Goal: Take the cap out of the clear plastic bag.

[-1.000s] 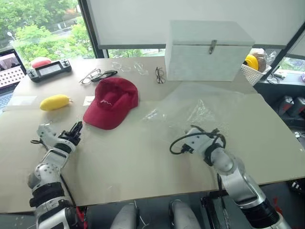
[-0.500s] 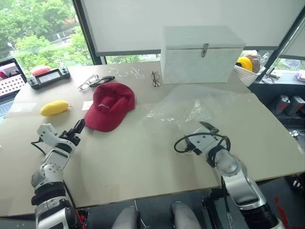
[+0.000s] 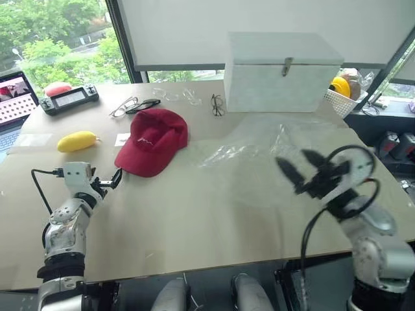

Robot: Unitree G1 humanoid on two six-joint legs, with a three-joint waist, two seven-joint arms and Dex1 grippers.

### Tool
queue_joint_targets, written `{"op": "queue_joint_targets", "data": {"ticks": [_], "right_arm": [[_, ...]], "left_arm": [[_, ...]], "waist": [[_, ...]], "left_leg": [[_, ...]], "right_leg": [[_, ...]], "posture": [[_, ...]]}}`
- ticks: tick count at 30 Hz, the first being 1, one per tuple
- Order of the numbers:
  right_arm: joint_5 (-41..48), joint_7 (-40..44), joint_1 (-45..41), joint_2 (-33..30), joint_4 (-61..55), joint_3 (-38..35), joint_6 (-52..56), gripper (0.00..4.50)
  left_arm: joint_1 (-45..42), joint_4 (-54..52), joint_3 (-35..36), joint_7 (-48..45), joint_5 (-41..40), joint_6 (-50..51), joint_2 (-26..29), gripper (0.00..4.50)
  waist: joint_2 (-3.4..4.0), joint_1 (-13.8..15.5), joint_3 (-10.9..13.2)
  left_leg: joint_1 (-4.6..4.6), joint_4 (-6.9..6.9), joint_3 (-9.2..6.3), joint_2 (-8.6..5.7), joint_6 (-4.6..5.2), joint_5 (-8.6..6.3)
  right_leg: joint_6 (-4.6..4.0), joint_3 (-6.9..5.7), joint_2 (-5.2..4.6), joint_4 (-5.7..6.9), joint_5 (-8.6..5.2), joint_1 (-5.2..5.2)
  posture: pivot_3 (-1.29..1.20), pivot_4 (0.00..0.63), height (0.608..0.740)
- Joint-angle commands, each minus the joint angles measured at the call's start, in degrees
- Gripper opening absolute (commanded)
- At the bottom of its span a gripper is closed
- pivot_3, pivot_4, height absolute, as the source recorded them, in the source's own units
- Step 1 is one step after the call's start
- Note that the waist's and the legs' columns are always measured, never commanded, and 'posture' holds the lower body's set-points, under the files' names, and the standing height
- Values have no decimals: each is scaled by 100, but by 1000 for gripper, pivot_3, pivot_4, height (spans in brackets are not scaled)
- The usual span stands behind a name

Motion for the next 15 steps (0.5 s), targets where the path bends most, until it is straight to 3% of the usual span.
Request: {"op": "queue_joint_targets", "data": {"ticks": [1, 5, 15], "right_arm": [[-558, -515, 92, -148, 369, -160, -681, 4467], [-1165, -826, 413, -167, 539, 285, -1073, 4467], [-1296, -830, 789, 68, 558, 893, -1519, 4467]], "left_arm": [[-23, 174, 93, 164, 68, -213, -87, 4495], [16, 585, 127, 198, 188, -480, -71, 4495], [14, 1090, 318, 97, 48, -832, -20, 4495]], "waist": [[0, 1, 0], [11, -4, -4], [32, -62, -16]], "left_leg": [[-11, 0, 4, -3, 0, 0], [-37, 0, 16, -9, 0, 1], [-10, 1, 33, 2, 2, 2]], "right_leg": [[-2, 1, 0, 4, 2, -15], [-47, 6, -5, 32, 29, -58], [-4, 17, 1, 33, 3, -42]], "posture": [[0, 150, 740], [0, 150, 740], [0, 150, 740]]}}
